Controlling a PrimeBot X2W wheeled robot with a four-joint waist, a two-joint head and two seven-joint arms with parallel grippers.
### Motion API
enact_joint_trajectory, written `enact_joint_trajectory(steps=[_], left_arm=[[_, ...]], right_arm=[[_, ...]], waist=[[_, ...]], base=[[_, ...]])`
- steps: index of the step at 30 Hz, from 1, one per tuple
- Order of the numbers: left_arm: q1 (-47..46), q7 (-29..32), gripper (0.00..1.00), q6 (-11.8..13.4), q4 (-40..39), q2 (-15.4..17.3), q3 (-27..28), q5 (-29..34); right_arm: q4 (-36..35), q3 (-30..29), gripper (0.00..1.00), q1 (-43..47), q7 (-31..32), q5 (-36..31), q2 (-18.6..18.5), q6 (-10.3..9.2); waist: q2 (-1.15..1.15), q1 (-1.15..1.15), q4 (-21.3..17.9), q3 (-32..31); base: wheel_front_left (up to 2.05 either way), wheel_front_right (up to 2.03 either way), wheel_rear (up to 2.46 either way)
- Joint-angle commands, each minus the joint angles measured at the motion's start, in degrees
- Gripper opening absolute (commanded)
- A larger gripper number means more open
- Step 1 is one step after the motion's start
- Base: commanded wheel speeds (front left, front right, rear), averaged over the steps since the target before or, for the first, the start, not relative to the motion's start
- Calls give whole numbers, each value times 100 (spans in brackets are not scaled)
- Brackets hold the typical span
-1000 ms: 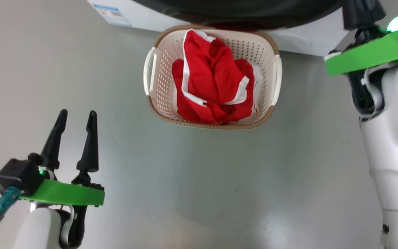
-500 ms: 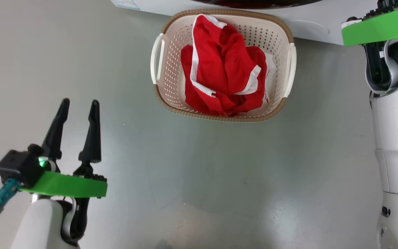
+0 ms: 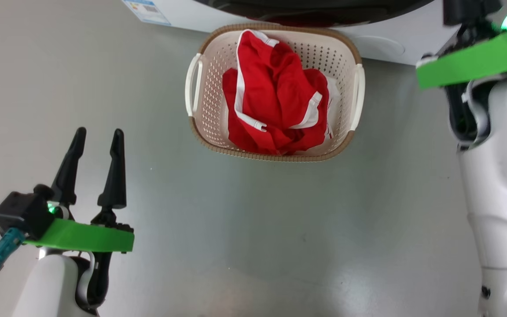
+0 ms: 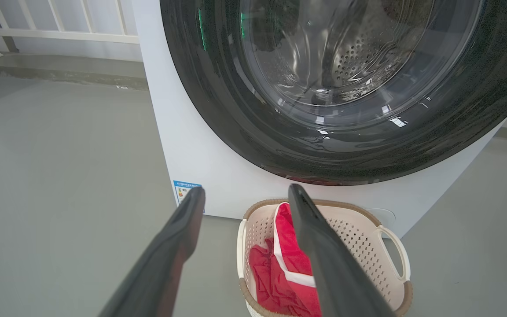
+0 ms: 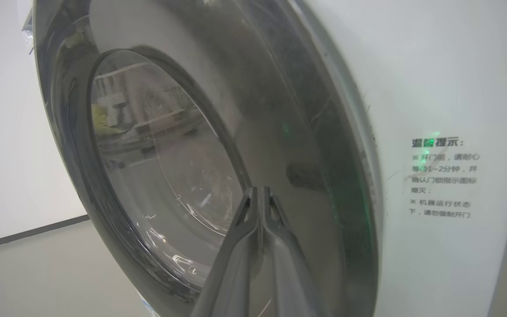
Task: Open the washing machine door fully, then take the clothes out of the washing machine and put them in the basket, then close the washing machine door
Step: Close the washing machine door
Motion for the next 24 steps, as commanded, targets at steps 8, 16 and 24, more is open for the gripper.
enact_joint_trajectory(steps=[8, 16, 24], left_arm=[[177, -54, 100, -17, 41, 304, 274, -28], [391, -54, 100, -17, 164, 432, 382, -6], [761, -54, 100, -17, 221, 591, 454, 0]], right_arm=[[-118, 297, 100, 833, -25, 149, 107, -12], [-11, 452, 100, 1593, -25, 239, -25, -12], [-102, 405, 100, 2582, -25, 292, -41, -12]], waist=[[0, 0, -235, -382], [0, 0, -474, -766], [0, 0, -884, -1256]], base=[[0, 0, 0], [0, 0, 0], [0, 0, 0]])
